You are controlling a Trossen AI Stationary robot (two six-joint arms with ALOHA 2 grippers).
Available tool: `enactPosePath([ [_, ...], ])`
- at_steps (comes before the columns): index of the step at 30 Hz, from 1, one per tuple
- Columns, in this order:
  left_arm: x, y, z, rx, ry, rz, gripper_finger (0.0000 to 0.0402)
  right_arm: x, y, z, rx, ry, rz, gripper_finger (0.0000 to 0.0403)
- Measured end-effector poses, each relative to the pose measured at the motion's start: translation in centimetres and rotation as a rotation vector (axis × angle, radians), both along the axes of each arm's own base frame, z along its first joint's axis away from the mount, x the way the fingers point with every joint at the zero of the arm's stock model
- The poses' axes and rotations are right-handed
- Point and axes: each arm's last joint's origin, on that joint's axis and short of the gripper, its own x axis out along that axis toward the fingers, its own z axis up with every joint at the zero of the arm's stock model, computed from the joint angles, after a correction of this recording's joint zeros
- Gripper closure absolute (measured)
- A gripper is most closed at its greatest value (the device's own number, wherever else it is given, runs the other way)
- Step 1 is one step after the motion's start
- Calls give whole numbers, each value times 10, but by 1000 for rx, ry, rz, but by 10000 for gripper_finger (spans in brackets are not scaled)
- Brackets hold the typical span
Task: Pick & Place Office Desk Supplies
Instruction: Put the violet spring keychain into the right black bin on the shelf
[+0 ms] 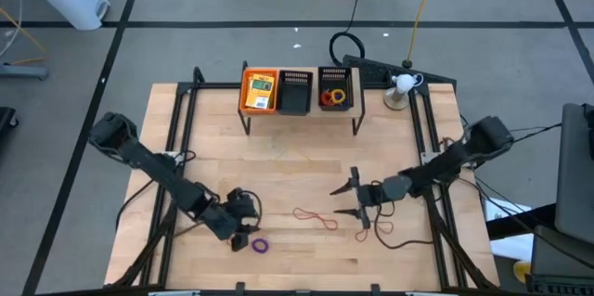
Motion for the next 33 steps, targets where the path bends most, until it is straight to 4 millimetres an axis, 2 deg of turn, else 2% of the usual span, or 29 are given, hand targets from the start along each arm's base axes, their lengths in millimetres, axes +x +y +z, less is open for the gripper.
enactPosePath([
  [4,5,-8,-23,-73,166,-30,206,5,-3,-11,2,8,-20,165],
  [8,15,-18,-32,-76,261,-56,206,7,-5,-17,3,13,-31,165],
  [14,31,-27,-25,-58,229,-81,206,8,-6,-17,9,7,-35,165],
  [19,37,-29,-20,-40,187,-48,206,8,-6,-16,13,-4,-35,165],
  [33,36,-29,-39,-26,283,-9,206,8,-6,-17,12,1,-34,165],
])
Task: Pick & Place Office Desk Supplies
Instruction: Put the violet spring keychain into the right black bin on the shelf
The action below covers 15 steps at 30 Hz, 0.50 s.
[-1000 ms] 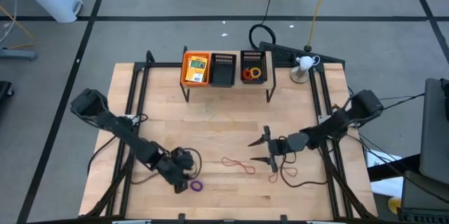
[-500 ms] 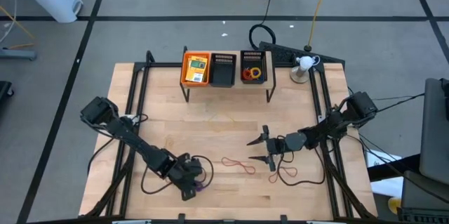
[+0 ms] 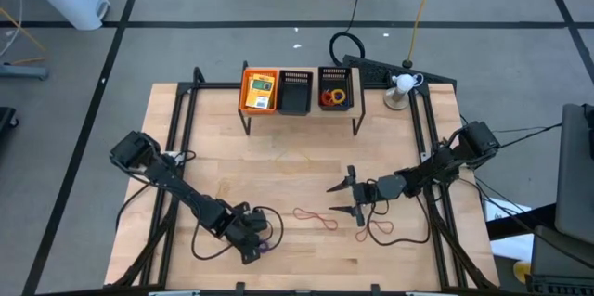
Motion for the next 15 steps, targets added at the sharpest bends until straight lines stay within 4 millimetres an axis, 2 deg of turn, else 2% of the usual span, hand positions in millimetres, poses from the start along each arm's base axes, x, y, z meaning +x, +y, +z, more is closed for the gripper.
enactPosePath([
  [4,1,0,-6,14,12,11,211,0,0,0,4,1,-1,165],
  [6,1,0,-7,21,10,16,228,0,0,0,4,0,-1,165],
  [9,0,1,-7,45,4,24,281,0,0,0,4,1,-1,165],
  [13,1,2,-8,101,-20,0,379,0,0,0,4,1,-1,165],
  [15,3,1,-6,121,-44,0,388,0,0,0,4,1,-1,165],
])
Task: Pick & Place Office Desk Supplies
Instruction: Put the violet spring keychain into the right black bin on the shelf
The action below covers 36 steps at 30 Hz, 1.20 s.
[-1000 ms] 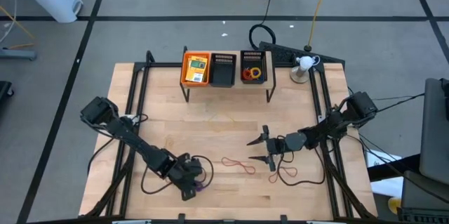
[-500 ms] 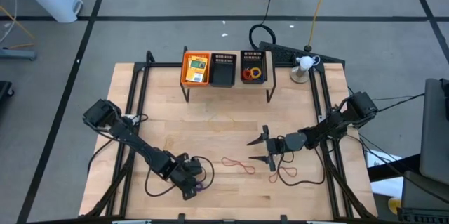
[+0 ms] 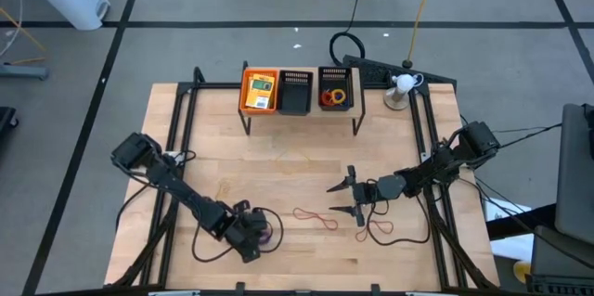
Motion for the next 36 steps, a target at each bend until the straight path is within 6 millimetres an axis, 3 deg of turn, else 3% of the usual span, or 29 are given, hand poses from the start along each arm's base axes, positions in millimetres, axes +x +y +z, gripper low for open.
enactPosePath([
  [6,21,0,22,166,-171,-13,397,0,0,0,3,1,-1,165],
  [11,55,4,65,445,-405,-9,399,0,0,0,9,3,-2,165],
  [18,99,28,135,815,-487,-84,400,0,0,-1,36,19,-7,165],
  [26,127,92,182,1149,-360,75,400,-2,-1,-8,51,92,-18,165],
  [31,141,147,200,1184,-318,135,400,-2,-1,-9,58,104,-20,165],
  [36,151,196,210,1137,-405,100,400,-2,0,-9,57,105,-18,165],
])
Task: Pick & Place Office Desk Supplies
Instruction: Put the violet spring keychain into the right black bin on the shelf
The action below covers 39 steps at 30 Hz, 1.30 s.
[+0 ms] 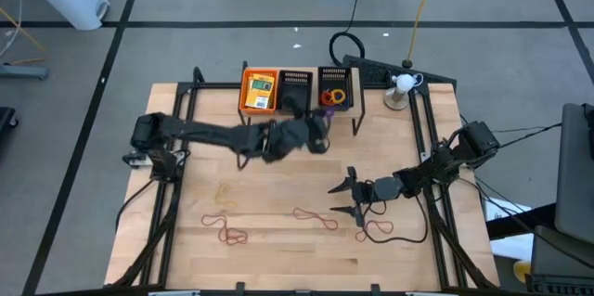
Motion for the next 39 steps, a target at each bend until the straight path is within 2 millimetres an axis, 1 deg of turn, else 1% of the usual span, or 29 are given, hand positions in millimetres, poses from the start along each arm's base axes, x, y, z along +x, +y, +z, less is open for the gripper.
enactPosePath([
  [4,2,37,5,-41,-60,-83,401,0,0,0,0,0,0,165],
  [7,1,60,7,-55,-96,-97,400,0,0,0,0,0,0,165],
  [10,-2,80,9,-58,-115,-86,400,0,0,0,0,0,0,165],
  [14,-5,98,9,-80,-120,-145,400,0,0,0,0,0,0,165],
  [20,-6,106,10,-95,-135,-200,394,0,0,0,-5,-2,2,165],
  [26,-6,108,10,-93,-130,-239,373,0,0,1,-5,-9,1,165],
  [31,-5,106,12,-78,-139,-288,337,0,0,1,-4,-13,-1,165],
  [39,-6,107,13,-110,-176,-278,266,0,0,1,-4,-13,1,165],
])
